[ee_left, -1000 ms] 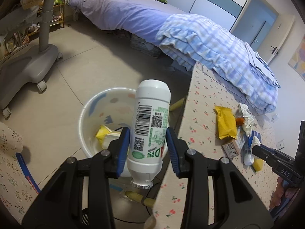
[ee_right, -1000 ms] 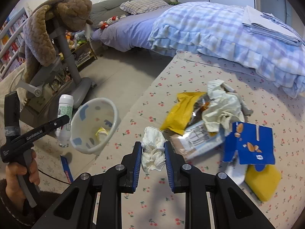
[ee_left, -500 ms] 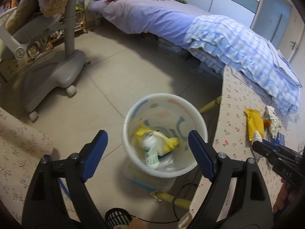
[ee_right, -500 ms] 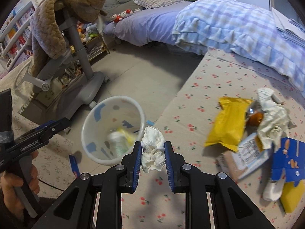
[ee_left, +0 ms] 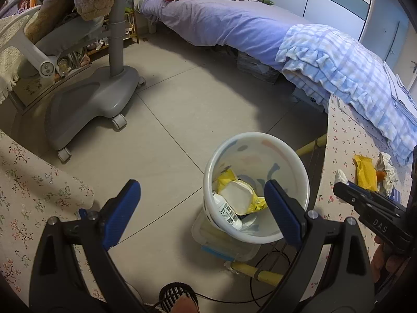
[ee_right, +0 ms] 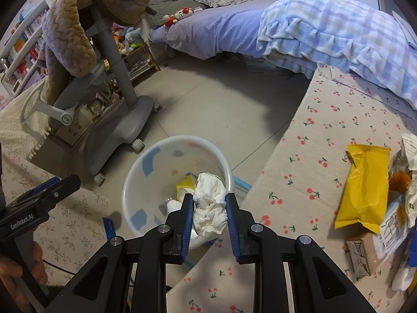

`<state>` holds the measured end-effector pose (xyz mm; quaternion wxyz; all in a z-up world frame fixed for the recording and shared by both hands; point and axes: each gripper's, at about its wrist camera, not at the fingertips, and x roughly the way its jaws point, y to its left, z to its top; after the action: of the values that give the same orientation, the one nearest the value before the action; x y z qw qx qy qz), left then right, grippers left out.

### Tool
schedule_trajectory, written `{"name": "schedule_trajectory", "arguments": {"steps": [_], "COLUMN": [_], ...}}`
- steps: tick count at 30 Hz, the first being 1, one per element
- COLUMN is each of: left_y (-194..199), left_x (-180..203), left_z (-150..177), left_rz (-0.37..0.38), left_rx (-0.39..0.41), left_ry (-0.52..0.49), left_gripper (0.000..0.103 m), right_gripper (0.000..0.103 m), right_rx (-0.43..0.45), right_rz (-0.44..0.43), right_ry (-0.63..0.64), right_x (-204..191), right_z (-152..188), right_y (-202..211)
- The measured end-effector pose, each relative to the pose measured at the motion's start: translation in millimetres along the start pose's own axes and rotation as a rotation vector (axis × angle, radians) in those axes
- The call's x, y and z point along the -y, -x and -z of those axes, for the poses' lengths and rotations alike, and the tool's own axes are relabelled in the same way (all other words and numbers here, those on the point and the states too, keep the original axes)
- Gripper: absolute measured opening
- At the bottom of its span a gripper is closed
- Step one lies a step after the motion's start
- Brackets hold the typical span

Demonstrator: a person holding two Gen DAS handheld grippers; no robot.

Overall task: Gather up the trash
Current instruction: 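Carry the bottle and tissue over the wastebasket and open both tools, then move both tools back over the table toward the milk carton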

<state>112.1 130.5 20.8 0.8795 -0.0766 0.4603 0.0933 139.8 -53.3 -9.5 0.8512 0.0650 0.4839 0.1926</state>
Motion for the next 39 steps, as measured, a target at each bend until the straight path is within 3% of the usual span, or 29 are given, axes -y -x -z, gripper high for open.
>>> {"name": "schedule_trajectory", "arguments": {"steps": [8, 10, 11, 12, 27, 39], "left_y": [-3, -4, -4, -3, -4, -2], "left_x": [-4, -4, -4, -4, 6, 31], "left_z": [0, 0, 0, 0, 6, 11], "left_rz": [-0.001, 0.000, 0.001, 0.002, 0.032, 0.056], "left_rx": [-0.019, -0.023, -0.023, -0.024, -0.039, -0.052], "left_ry": [0.013, 0.014, 0.014, 0.014, -0.020, -0.066], "left_gripper": [0.095, 0.095, 0.095, 0.095, 0.095, 0.095], "right_gripper": [0.031, 0.047, 0.069, 0.078, 0.078, 0.079], "right_rx": [0.019, 0.019, 0.024, 0.043, 0.113, 0.136], "right_rz": [-0.038, -0.070, -0.080, -0.089, 0.004, 0.095], "right_ry": [-0.010, -0.019, -0.026, -0.038, -0.031, -0.091], "right_x": [-8, -8, -7, -6, 9, 62], "right_z": [-7, -9, -9, -9, -1, 21], "right_y": [-12, -13, -12, -8, 38, 82]}}
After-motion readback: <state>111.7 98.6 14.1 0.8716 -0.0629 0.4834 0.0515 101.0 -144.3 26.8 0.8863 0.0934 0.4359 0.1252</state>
